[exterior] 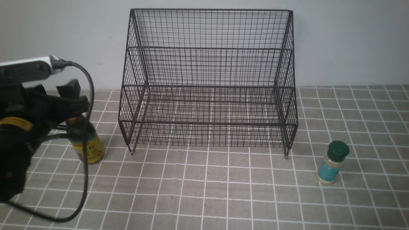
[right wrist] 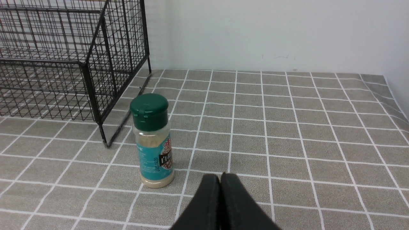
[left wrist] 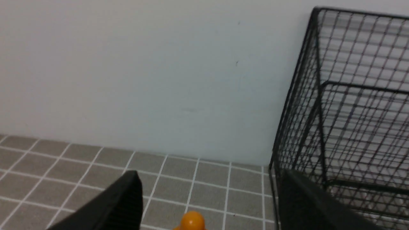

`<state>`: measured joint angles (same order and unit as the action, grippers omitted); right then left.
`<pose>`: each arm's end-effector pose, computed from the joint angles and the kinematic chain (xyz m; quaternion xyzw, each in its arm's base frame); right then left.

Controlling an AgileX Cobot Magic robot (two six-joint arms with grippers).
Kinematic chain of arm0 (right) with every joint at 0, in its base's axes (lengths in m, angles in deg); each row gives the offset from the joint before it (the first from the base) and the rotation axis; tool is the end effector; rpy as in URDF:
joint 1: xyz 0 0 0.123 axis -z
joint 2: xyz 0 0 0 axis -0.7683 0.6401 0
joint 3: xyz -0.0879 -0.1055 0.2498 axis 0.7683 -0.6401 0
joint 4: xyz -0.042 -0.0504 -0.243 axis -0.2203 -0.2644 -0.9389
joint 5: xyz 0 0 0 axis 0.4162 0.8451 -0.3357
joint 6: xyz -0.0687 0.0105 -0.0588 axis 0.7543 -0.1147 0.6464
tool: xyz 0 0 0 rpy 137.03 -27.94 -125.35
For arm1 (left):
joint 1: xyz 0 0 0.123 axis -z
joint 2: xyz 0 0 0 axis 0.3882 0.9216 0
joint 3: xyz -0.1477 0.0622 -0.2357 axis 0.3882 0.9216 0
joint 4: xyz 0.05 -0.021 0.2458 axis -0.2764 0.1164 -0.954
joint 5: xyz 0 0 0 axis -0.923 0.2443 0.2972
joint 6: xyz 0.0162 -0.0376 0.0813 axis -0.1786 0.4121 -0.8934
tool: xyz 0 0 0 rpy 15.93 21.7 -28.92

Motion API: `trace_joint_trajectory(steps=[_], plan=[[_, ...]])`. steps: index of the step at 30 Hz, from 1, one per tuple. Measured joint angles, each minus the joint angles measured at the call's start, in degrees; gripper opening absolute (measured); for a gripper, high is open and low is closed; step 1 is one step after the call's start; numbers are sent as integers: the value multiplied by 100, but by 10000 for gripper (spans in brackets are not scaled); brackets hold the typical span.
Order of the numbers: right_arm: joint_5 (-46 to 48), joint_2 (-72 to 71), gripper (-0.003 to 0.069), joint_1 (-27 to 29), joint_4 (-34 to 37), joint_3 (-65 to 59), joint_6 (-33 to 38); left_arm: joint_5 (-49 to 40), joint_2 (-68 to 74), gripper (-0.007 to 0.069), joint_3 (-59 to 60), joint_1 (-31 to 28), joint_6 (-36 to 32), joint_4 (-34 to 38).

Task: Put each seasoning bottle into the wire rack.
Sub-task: Use the left arm to grab the condiment bottle closest to it, then use the left arm to put the condiment bottle back on the shelf

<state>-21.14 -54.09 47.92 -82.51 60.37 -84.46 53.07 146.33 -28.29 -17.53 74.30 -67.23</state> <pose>0.0528 -0.0009 0.1733 0.0030 0.8011 0.0055 0.5985 0.2824 -0.0126 0.2264 -0.0841 0.7697 -0.0310 0.6321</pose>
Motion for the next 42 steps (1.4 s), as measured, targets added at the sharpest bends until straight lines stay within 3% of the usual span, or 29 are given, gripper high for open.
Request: trace_joint_trajectory(steps=[5, 8, 10, 22, 28, 35, 42], plan=[[0, 0, -15, 0, 0, 0, 0, 433, 656, 472, -36, 0, 110, 95], [0, 0, -15, 0, 0, 0, 6, 479, 898, 327, -64, 0, 171, 96], [0, 0, -15, 0, 0, 0, 6, 485, 912, 272, -64, 0, 138, 29], [0, 0, -15, 0, 0, 0, 6, -661, -626, 274, -420, -1, 171, -880], [0, 0, -15, 0, 0, 0, 6, -1066, -1372, 274, -1030, 208, 476, -1678], [0, 0, -15, 0, 0, 0, 6, -1006, -911, 274, -1472, 1005, 847, -2313], [0, 0, -15, 0, 0, 0, 6, -543, 202, 274, -1585, 1239, 889, -2358]])
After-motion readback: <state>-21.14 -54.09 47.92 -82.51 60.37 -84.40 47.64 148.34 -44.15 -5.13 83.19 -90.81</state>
